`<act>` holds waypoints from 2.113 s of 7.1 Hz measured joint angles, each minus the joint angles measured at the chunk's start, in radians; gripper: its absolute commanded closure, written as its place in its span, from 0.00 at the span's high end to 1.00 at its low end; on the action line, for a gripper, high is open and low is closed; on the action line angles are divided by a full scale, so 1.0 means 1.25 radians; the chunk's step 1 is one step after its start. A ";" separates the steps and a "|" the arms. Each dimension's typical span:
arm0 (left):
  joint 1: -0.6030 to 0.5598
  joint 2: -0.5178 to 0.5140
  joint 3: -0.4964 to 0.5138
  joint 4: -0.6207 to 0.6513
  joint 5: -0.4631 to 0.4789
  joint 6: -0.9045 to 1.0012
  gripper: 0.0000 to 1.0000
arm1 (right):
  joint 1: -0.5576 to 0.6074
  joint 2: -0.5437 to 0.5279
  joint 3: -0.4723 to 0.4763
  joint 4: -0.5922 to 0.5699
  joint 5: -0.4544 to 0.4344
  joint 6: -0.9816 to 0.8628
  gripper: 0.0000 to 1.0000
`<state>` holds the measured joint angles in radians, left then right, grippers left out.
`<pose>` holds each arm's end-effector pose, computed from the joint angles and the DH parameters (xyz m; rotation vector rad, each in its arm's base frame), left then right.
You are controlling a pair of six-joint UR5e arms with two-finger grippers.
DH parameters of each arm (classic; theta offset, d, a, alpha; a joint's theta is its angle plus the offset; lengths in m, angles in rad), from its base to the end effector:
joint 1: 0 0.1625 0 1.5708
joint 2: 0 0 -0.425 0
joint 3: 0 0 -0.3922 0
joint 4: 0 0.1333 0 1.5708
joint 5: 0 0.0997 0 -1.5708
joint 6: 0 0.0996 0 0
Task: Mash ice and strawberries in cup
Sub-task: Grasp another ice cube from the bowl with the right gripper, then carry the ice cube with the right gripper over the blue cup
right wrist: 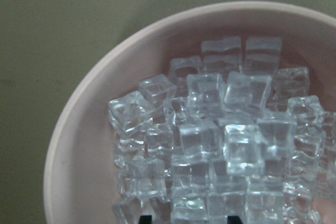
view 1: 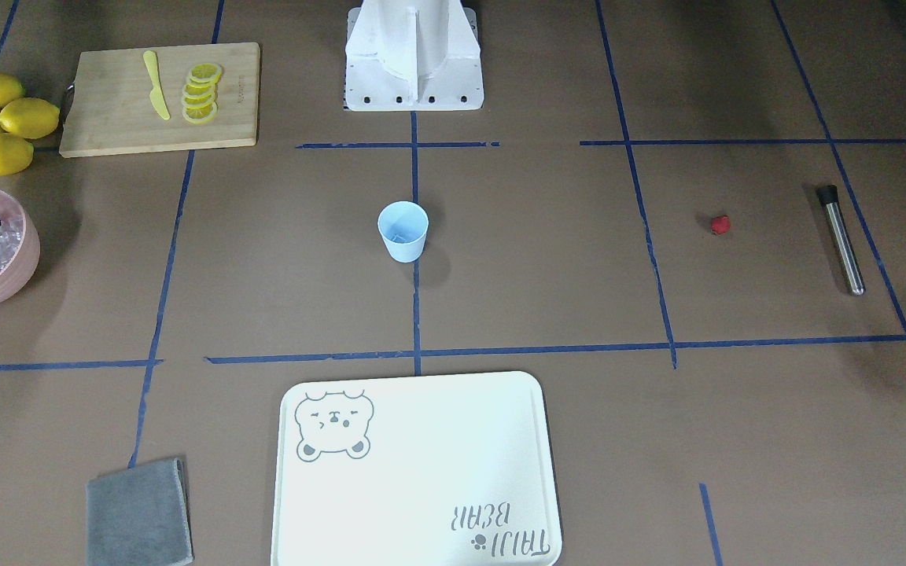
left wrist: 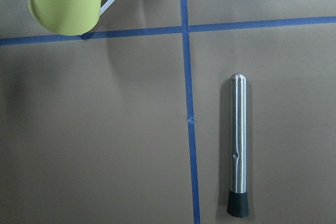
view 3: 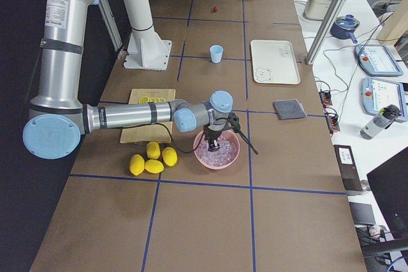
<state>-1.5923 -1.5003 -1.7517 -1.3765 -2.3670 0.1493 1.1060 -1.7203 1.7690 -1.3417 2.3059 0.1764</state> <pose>-0.0719 -0.4519 0.6210 -0.0113 0.7998 0.0875 -0.1398 -0.4272 0.6074 0.0216 -0.7811 -0.3758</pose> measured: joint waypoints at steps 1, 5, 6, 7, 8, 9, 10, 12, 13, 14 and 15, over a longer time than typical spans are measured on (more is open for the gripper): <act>0.000 0.000 -0.001 0.000 0.000 0.000 1.00 | 0.000 0.001 0.000 0.000 0.002 0.000 0.05; -0.003 0.004 -0.010 0.002 -0.001 0.000 1.00 | 0.046 0.004 0.030 -0.004 0.040 0.000 0.02; -0.003 0.007 -0.014 0.003 -0.001 0.000 1.00 | 0.076 -0.004 0.071 -0.024 0.068 0.000 0.02; -0.004 0.010 -0.018 0.003 -0.001 0.000 1.00 | 0.103 -0.008 0.135 -0.072 0.086 0.000 0.02; -0.004 0.012 -0.021 0.003 -0.001 0.000 1.00 | 0.116 0.002 0.191 -0.117 0.093 0.001 0.02; -0.004 0.017 -0.028 0.005 -0.002 0.000 1.00 | 0.113 0.034 0.224 -0.149 0.094 0.006 0.02; -0.004 0.026 -0.036 0.006 -0.002 0.000 1.00 | 0.084 0.087 0.237 -0.169 0.094 0.035 0.02; -0.003 0.032 -0.043 0.006 -0.002 0.000 1.00 | -0.050 0.239 0.239 -0.200 0.057 0.233 0.03; -0.003 0.032 -0.043 0.005 -0.002 0.000 1.00 | -0.150 0.324 0.232 -0.207 -0.003 0.380 0.03; -0.003 0.032 -0.043 0.004 -0.002 0.000 1.00 | -0.263 0.421 0.207 -0.220 -0.096 0.535 0.03; -0.002 0.032 -0.043 0.002 -0.002 0.000 1.00 | -0.350 0.512 0.161 -0.234 -0.178 0.649 0.03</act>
<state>-1.5953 -1.4606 -1.8053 -1.3737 -2.3700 0.1488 0.6683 -1.0804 1.9705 -1.6342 2.0834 0.9878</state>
